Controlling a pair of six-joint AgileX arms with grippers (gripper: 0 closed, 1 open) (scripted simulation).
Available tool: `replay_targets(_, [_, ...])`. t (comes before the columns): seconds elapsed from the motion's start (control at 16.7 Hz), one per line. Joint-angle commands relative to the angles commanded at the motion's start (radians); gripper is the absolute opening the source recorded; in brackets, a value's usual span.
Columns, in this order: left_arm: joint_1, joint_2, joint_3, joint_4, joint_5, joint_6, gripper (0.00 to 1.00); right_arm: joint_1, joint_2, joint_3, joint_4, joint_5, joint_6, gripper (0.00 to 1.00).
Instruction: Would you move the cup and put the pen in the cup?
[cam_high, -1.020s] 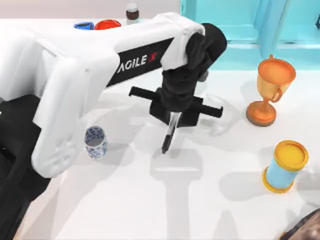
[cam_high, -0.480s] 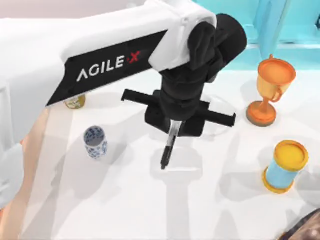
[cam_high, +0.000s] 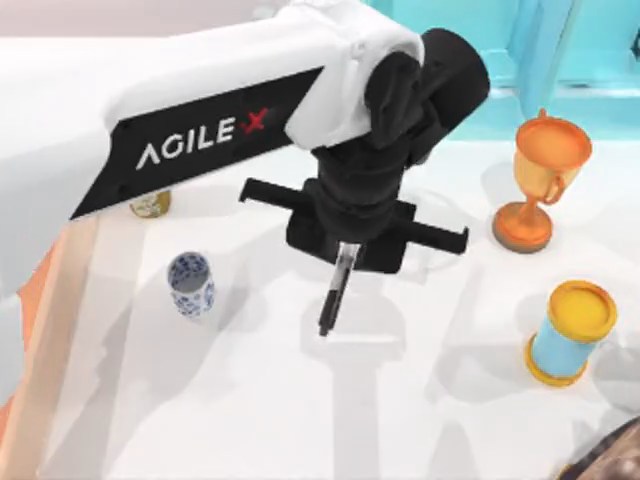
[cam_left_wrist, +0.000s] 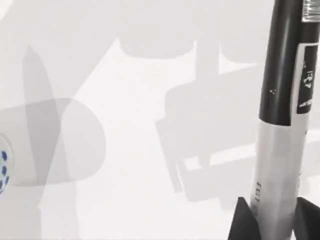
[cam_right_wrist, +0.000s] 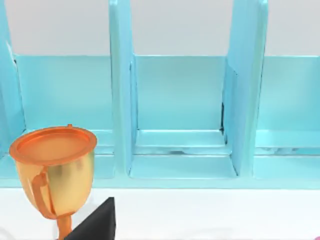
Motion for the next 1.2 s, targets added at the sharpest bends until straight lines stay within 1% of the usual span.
replay_targets(0.18, [0.002, -0.087, -0.13, 0.148, -0.043, 0.036, 0.0, 0.0, 0.0, 0.0, 0.0, 0.0, 0.0, 1.0])
replay_targets(0.36, [0.008, -0.21, -0.318, 0.364, -0.1, 0.091, 0.0, 0.0, 0.0, 0.0, 0.0, 0.0, 0.0, 1.0])
replay_targets(0.54, [0.018, -0.36, -0.542, 0.63, -0.162, 0.163, 0.0, 0.0, 0.0, 0.0, 0.0, 0.0, 0.0, 1.0])
replay_targets(0.84, [0.043, -0.641, -0.944, 1.118, -0.257, 0.303, 0.0, 0.0, 0.0, 0.0, 0.0, 0.0, 0.0, 1.0])
replay_targets(1.02, [0.062, -0.806, -1.164, 1.401, -0.299, 0.386, 0.0, 0.0, 0.0, 0.0, 0.0, 0.0, 0.0, 1.0])
replay_targets(1.2, [0.08, -0.953, -1.347, 1.648, -0.327, 0.46, 0.0, 0.0, 0.0, 0.0, 0.0, 0.0, 0.0, 1.0])
